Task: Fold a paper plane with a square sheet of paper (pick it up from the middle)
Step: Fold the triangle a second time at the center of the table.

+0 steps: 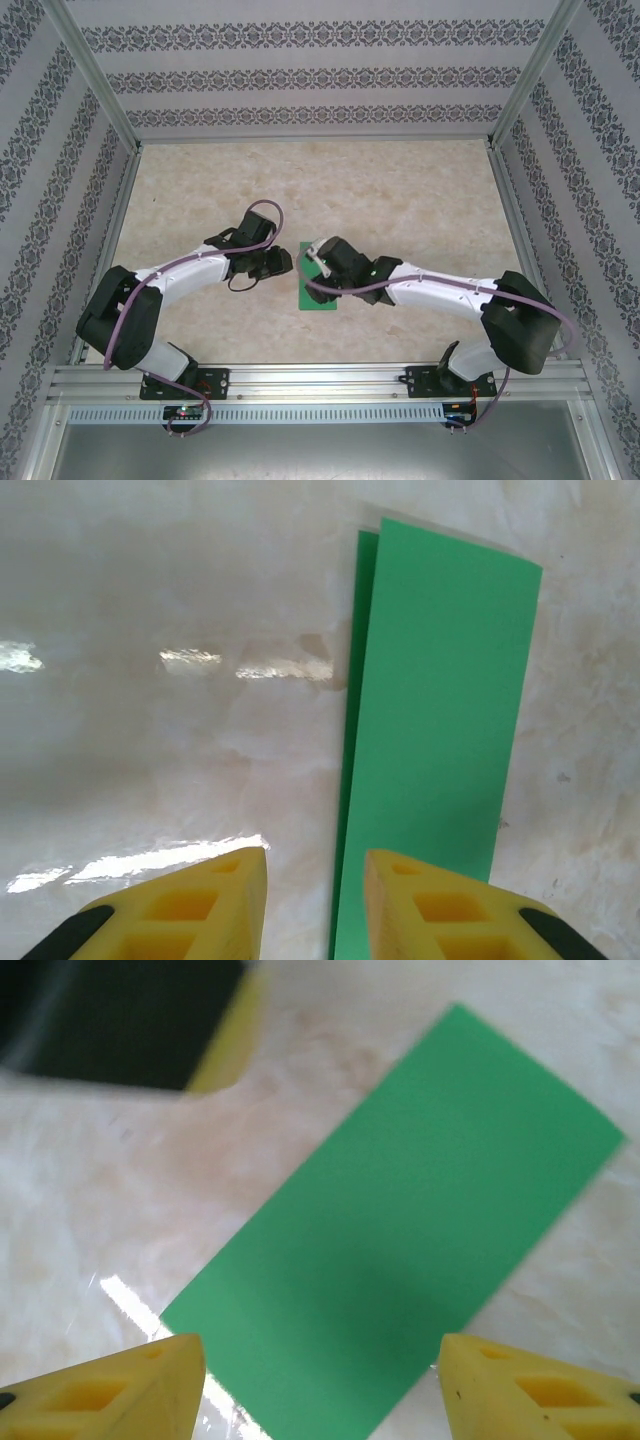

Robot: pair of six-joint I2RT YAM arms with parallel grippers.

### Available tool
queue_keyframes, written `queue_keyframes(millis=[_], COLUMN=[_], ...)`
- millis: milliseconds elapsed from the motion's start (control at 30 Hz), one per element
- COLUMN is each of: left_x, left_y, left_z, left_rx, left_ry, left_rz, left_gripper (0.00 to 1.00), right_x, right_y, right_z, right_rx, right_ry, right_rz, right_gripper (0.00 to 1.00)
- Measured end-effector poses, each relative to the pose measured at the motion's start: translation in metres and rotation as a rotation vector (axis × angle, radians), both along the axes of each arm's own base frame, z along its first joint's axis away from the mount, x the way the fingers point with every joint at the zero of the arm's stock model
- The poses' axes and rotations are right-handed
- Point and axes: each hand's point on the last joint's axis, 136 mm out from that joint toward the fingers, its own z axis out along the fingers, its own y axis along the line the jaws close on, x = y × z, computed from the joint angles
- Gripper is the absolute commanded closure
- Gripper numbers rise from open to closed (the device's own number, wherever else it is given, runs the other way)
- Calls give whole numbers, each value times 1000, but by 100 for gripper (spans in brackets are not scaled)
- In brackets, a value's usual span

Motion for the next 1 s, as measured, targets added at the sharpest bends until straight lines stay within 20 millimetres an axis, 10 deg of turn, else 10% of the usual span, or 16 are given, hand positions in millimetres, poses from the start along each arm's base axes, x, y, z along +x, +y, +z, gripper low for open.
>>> queue_keyframes(millis=[1000], left_x=[5], left_y=[32], left_z=[-2], left_rx=[-17], left_ry=[15], left_rz=[106], left_gripper=[67], right_x=[-25], right_y=[1], right_z=[-47], right_rx=[-318], right_ry=[-122], right_rz=[513], right_gripper=[37])
